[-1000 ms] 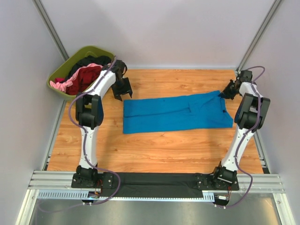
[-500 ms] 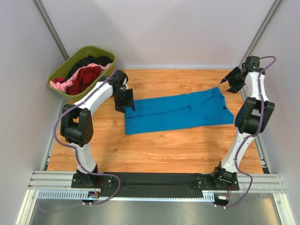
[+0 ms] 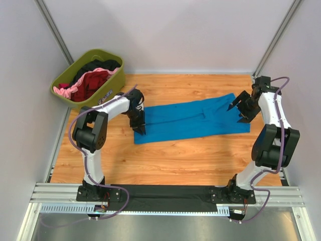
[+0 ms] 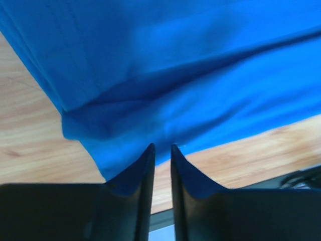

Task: Fold and stack the t-shirts
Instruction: Fold the tshirt

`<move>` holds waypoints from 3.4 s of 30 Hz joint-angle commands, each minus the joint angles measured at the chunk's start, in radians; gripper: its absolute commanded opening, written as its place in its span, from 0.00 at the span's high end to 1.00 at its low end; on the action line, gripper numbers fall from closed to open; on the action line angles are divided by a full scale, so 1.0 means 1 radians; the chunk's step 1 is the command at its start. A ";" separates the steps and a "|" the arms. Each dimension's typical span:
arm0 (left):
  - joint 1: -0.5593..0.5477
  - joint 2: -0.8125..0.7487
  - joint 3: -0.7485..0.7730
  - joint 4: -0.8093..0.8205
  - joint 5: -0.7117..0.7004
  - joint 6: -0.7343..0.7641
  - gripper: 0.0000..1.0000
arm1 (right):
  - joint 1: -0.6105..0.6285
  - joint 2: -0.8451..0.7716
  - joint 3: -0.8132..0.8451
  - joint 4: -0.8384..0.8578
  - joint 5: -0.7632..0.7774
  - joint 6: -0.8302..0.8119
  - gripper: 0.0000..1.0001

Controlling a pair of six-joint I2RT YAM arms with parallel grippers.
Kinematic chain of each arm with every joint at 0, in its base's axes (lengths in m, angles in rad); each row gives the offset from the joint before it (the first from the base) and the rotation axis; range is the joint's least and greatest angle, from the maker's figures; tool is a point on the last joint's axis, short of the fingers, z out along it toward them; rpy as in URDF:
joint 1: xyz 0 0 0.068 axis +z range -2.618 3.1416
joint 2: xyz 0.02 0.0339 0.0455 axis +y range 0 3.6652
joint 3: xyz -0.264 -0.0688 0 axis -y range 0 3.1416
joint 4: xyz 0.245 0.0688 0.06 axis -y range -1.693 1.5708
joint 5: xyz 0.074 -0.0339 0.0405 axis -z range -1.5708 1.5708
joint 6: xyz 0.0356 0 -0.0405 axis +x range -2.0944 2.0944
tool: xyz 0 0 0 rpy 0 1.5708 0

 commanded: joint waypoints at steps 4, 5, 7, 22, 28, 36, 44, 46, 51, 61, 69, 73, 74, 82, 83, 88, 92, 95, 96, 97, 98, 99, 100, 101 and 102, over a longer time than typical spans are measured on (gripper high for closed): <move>0.003 0.071 -0.050 0.009 -0.073 -0.042 0.86 | -0.006 -0.098 -0.061 -0.018 -0.088 -0.052 0.24; 0.003 0.076 -0.067 0.003 -0.068 -0.049 0.90 | -0.006 -0.104 -0.068 -0.020 -0.097 -0.050 0.24; 0.002 0.073 -0.094 -0.026 -0.085 -0.066 0.94 | -0.005 -0.130 -0.084 -0.026 -0.078 -0.059 0.24; 0.003 -0.344 -0.444 -0.086 -0.105 -0.247 0.79 | -0.022 -0.063 -0.326 0.232 0.059 -0.015 0.49; 0.003 -0.436 -0.418 -0.132 -0.163 -0.249 0.56 | -0.029 0.002 -0.340 0.298 0.082 0.016 0.58; 0.003 -0.471 -0.279 -0.163 -0.188 -0.187 0.52 | -0.079 0.112 -0.292 0.328 0.159 0.004 0.66; 0.006 -0.432 -0.124 -0.190 -0.297 -0.143 0.47 | -0.086 0.299 -0.098 0.342 0.168 -0.013 0.69; 0.023 -0.398 -0.105 -0.158 -0.320 -0.126 0.46 | -0.085 0.342 -0.013 0.350 0.157 -0.018 0.70; 0.081 -0.291 -0.047 -0.083 -0.322 -0.080 0.43 | -0.085 0.525 0.220 0.406 0.018 -0.009 0.70; 0.118 -0.111 -0.063 0.000 -0.196 0.109 0.41 | -0.069 0.696 0.647 0.293 -0.216 -0.075 0.61; 0.112 -0.123 -0.113 0.075 0.069 0.178 0.38 | -0.068 0.372 0.212 0.353 -0.236 -0.035 0.52; 0.104 -0.128 -0.166 0.058 0.068 0.233 0.38 | -0.065 0.246 0.061 0.374 -0.252 -0.027 0.46; 0.104 -0.134 -0.191 0.073 0.079 0.236 0.38 | -0.065 0.205 0.041 0.365 -0.242 -0.032 0.45; 0.101 -0.146 -0.228 0.096 0.117 0.234 0.42 | -0.063 0.042 -0.071 0.276 -0.279 -0.079 0.43; 0.101 -0.146 -0.234 0.100 0.117 0.233 0.43 | -0.063 0.031 -0.090 0.270 -0.282 -0.084 0.43; 0.098 -0.120 -0.248 0.106 0.123 0.241 0.48 | -0.062 -0.024 -0.137 0.252 -0.285 -0.095 0.43; 0.095 -0.109 -0.259 0.112 0.131 0.238 0.56 | -0.062 -0.044 -0.165 0.246 -0.279 -0.096 0.43; 0.092 -0.111 -0.266 0.132 0.155 0.213 0.68 | -0.062 -0.061 -0.173 0.241 -0.289 -0.099 0.43; 0.092 -0.114 -0.271 0.141 0.177 0.202 0.70 | -0.062 -0.072 -0.177 0.244 -0.294 -0.099 0.43; 0.089 -0.116 -0.275 0.153 0.185 0.183 0.73 | -0.062 -0.079 -0.179 0.249 -0.298 -0.098 0.43; 0.083 -0.119 -0.278 0.156 0.189 0.172 0.78 | -0.062 -0.087 -0.180 0.246 -0.302 -0.098 0.43; 0.081 -0.119 -0.278 0.158 0.189 0.164 0.81 | -0.062 -0.101 -0.180 0.246 -0.300 -0.096 0.43; 0.078 -0.120 -0.278 0.152 0.185 0.153 0.84 | -0.062 -0.107 -0.179 0.236 -0.300 -0.098 0.43; 0.071 -0.122 -0.277 0.143 0.180 0.146 0.91 | -0.062 -0.112 -0.177 0.235 -0.300 -0.096 0.43; 0.068 -0.126 -0.274 0.132 0.147 0.138 0.94 | -0.062 -0.119 -0.174 0.235 -0.302 -0.098 0.43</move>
